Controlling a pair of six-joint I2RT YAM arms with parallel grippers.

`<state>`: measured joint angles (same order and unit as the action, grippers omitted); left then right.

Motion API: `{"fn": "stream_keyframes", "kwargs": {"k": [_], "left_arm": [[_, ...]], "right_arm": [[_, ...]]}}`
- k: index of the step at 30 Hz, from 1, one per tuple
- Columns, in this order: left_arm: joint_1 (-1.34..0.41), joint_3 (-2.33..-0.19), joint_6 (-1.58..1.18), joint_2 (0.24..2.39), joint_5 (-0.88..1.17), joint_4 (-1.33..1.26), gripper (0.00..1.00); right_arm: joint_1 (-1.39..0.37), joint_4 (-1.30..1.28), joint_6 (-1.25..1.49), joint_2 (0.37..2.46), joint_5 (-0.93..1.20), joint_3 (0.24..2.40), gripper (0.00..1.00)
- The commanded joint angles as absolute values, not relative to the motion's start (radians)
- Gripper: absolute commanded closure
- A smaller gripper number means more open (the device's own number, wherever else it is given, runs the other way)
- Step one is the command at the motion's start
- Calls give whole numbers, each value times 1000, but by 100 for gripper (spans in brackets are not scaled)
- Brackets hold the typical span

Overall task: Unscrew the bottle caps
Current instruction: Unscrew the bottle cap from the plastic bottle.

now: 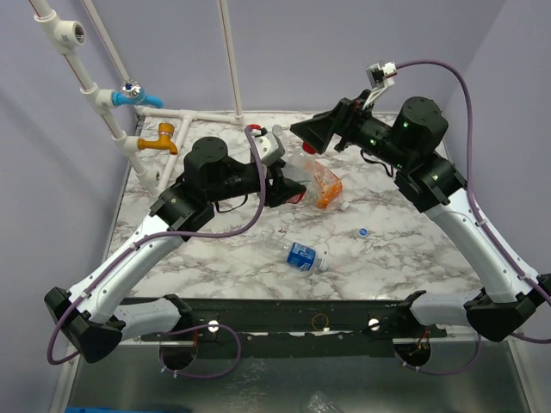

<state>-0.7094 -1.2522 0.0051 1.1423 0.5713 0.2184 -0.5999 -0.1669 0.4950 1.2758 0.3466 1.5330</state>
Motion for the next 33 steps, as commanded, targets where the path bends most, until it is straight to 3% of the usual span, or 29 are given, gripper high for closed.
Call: {"fn": "stream_keyframes", "kwargs": {"k": [1, 10, 17, 30, 33], "left_arm": [[-713, -1224, 117, 1109, 359, 114, 100], [-713, -1174, 114, 1120, 231, 22, 100], [-713, -1168, 89, 1135, 248, 9, 100], [-716, -1187, 62, 1152, 296, 28, 100], [-718, -1187, 53, 1156, 303, 28, 100]], "right_arm": [[-634, -239, 506, 1280, 211, 1596, 2], [-652, -235, 476, 1304, 199, 1592, 11], [-653, -208, 457, 1339, 202, 1608, 32], [-653, -149, 409, 1348, 206, 1597, 52], [-653, -145, 410, 1353, 219, 1601, 63]]}}
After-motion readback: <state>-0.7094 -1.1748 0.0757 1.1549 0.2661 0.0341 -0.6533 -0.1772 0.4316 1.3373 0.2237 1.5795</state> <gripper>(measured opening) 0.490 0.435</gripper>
